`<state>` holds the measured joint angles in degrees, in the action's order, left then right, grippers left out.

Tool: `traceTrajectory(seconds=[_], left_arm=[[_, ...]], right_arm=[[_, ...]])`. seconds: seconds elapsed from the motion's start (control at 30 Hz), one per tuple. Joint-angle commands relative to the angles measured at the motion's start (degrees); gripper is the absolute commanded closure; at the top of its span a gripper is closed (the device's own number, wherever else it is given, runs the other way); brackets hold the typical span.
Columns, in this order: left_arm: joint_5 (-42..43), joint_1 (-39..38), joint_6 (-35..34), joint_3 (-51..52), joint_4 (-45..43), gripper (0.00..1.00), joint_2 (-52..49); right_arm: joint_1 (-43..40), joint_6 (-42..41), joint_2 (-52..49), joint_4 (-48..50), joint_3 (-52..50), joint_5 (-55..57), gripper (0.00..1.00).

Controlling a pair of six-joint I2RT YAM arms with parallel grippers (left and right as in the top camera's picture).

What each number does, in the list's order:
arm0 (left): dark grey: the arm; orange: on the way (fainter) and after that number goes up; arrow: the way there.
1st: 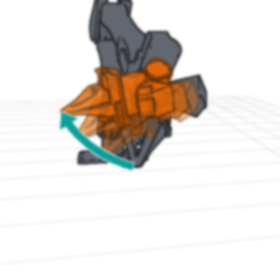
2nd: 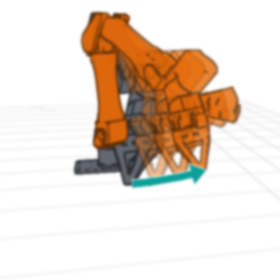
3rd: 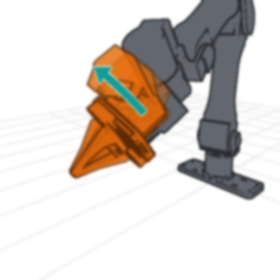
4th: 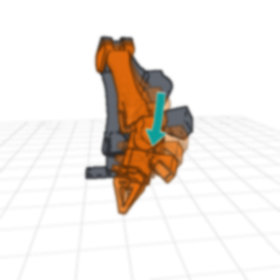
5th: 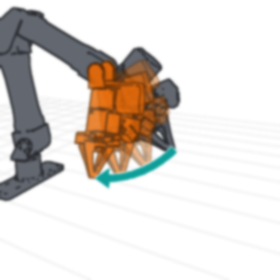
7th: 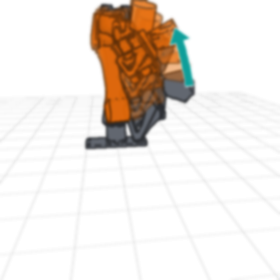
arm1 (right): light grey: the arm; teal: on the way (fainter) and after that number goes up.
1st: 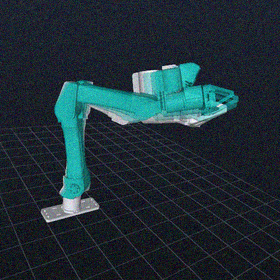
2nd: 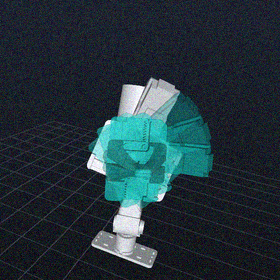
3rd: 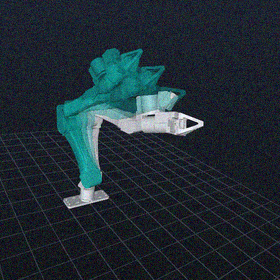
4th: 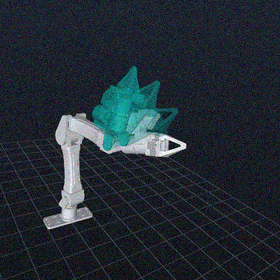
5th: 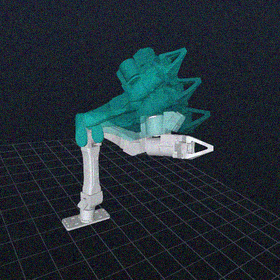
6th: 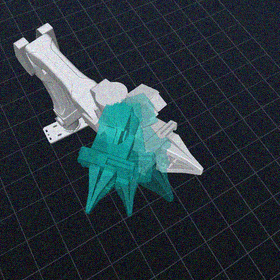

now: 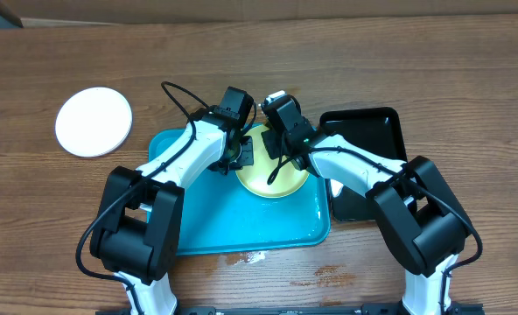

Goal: Clean dirty plates on tray and stack at the side
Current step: 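Scrub the sauce smear on the yellow plate with the right gripper's sponge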

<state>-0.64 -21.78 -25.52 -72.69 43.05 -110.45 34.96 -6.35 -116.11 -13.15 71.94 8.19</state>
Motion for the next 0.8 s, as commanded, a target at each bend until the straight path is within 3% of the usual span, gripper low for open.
traceTrajectory(seconds=[0.0,0.77], left_arm=[[-1.3,-0.3,1.1,0.3,0.2,0.96,-0.8],[-1.5,-0.3,0.6,0.3,-1.0,0.96,-0.8]], right_arm=[[-0.5,0.9,-1.2,0.0,0.4,0.8,0.96],[-1.4,0.9,-1.8,-9.2,0.4,0.8,0.96]])
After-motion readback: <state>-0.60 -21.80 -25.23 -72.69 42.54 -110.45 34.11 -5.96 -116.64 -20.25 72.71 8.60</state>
